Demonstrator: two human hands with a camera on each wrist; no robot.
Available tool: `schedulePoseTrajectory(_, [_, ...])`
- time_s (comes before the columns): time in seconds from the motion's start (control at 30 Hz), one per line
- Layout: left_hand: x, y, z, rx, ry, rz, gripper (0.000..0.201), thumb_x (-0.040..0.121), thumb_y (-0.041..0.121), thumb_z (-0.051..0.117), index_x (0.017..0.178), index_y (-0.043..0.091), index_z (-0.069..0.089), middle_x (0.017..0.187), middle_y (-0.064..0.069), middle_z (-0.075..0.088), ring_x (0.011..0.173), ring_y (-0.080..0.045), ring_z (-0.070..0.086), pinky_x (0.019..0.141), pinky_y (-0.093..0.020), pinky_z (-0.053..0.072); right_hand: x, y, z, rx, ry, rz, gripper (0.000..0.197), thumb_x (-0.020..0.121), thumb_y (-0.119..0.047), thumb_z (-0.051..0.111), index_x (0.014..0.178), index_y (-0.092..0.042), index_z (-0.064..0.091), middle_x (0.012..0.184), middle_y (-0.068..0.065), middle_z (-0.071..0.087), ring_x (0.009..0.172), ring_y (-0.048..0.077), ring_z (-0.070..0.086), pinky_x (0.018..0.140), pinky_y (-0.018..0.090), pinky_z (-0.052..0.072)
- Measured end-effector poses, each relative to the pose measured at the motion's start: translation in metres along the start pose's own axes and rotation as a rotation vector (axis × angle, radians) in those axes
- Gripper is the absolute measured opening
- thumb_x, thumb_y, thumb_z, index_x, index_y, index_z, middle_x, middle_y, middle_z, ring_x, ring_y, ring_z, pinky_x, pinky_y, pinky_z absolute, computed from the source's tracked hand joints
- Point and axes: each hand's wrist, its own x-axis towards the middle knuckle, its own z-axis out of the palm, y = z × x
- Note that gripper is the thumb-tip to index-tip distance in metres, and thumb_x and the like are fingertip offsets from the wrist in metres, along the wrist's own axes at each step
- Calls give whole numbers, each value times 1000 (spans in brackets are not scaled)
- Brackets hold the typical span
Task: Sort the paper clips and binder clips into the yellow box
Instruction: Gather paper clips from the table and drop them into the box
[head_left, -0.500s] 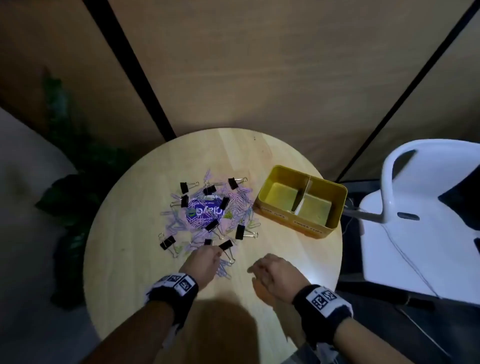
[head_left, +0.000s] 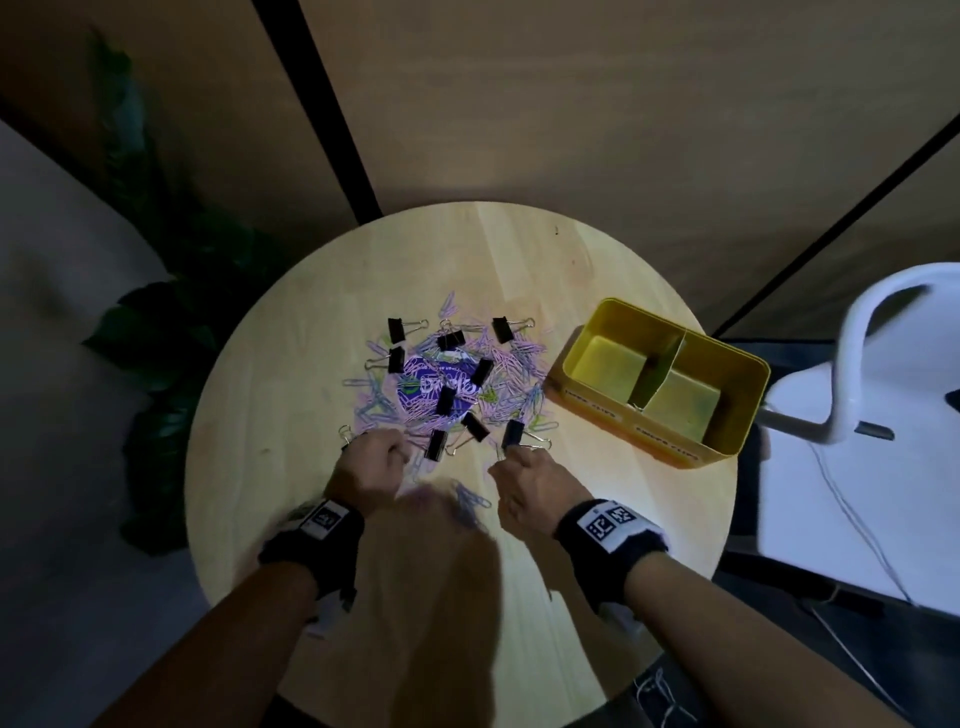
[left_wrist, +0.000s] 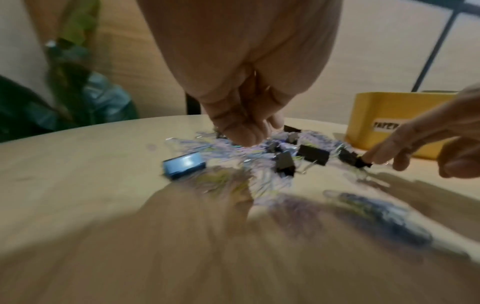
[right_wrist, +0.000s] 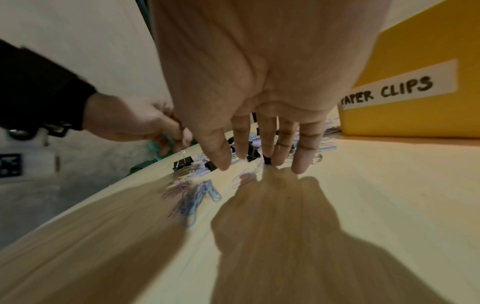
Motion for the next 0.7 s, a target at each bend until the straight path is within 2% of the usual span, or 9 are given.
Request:
schedulePoseTrajectory(0.13, [-26,-28,4,82,-28,-72,29,72,14,46,90,7,68,91,-12,65,84,-32,64,73,-31,49,8,-1,5,-13,51,48,52,83,-25,46,134,-16,45,147,12,33,128,35,35,101,45,42])
schedulePoseTrajectory(0.23, [-36,-29,21,156,-74,-44,35,79,34,48,100,14,66,97,-13,63,86,-34,61,72,-37,55,10,-13,25,-43,65,45,47,81,-39,38,123,-19,48,129,9,46,116,29,41,92,41,48])
schedulePoseTrajectory(0.3, [-41,-20,32,171,-79,-46,37,80,43,47,103,18,63,100,-11,60,92,-33,57,77,-39,52,6,-28,37,-10,59,63,43,84,-44,48,117,-17,48,121,9,47,111,29,44,87,41,49])
schedulePoseTrajectory(0.37, [-45,-9,43,119,-90,-55,48,80,48,37,107,17,61,105,-10,58,99,-30,54,85,-39,48,3,-44,42,51,54,87,51,84,-41,60,124,-13,45,122,12,43,111,31,44,88,42,49])
schedulePoseTrajectory(0.43, [-48,1,45,71,-62,-106,47,79,46,40,112,18,57,111,-7,54,105,-26,51,89,-37,47,5,-56,43,57,53,137,58,83,-42,63,128,-10,42,124,13,41,113,32,42,92,42,46])
schedulePoseTrajectory(0.5, [-49,7,44,79,-70,-149,48,77,41,48,120,19,54,119,-9,50,111,-27,47,92,-36,43,12,-64,46,76,57,178,54,87,-36,59,128,-6,41,124,14,41,113,34,41,92,43,44])
schedulePoseTrajectory(0.57, [-48,9,44,110,-118,-159,53,77,37,45,125,16,53,122,-13,50,111,-32,45,94,-37,38,17,-68,49,69,63,187,37,93,-18,46,126,-3,43,125,18,42,112,35,42,90,43,43])
schedulePoseTrajectory(0.63, [-48,10,48,102,-133,-131,51,79,32,38,120,9,58,116,-16,54,105,-34,50,92,-38,41,19,-67,50,23,60,168,31,94,-6,38,124,-1,45,125,21,45,111,36,44,90,43,42])
schedulePoseTrajectory(0.7, [-48,13,53,99,-142,-102,38,84,21,43,113,5,61,109,-17,57,101,-35,53,87,-39,42,17,-66,45,-11,45,138,32,93,-4,41,124,0,47,125,21,48,111,34,47,93,42,41])
